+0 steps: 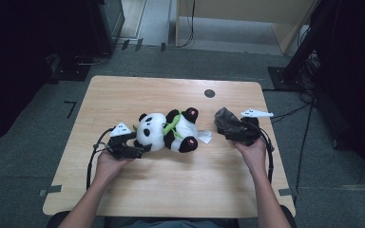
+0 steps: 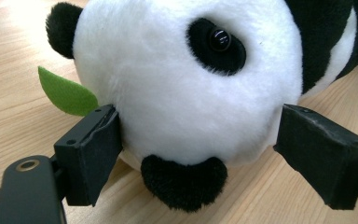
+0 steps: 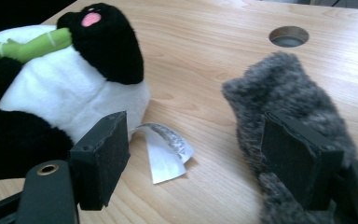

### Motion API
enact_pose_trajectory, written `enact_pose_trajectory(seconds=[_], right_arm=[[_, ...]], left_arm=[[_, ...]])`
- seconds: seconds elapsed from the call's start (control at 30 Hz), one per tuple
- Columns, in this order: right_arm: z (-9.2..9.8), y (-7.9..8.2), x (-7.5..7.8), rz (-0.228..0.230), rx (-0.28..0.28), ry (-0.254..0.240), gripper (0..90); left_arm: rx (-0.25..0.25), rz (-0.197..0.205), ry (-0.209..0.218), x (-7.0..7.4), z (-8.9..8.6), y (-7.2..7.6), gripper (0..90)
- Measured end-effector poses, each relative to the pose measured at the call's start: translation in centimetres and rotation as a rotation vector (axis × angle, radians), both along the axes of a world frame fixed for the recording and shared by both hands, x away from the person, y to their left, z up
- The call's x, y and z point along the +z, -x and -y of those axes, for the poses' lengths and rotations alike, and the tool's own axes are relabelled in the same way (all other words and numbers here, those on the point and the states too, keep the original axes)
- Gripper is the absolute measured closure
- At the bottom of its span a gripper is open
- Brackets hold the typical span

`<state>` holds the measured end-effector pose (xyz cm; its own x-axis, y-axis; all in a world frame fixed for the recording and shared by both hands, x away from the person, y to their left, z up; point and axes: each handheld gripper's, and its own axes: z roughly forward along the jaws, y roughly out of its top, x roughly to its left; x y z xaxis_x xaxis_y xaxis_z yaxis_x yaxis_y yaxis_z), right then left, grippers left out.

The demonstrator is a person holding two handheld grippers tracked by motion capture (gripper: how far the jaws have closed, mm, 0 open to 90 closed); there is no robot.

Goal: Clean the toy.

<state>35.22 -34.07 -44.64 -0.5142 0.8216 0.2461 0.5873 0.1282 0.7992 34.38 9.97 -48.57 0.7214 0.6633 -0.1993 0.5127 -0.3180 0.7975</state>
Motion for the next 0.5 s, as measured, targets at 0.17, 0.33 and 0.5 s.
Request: enact_pose_trajectory(seconds=[0.17,0.33,0.5], right_arm=[[-1.1,0.8,0.4,0.018,0.031,0.004,23.6],[-2.3,1.8,0.9,0.037,0.060,0.010,23.6],[-3.6,2.7,1.4,0.063,0.089,0.011,23.6]], left_arm=[[0.000,-0.001,0.008,0.0,0.0,-0.1,13.2],[-0.003,0.001,0.013,0.0,-0.1,-0.1,13.2],[-0.006,-0.010,0.011,0.2,0.0,-0.3,12.2]])
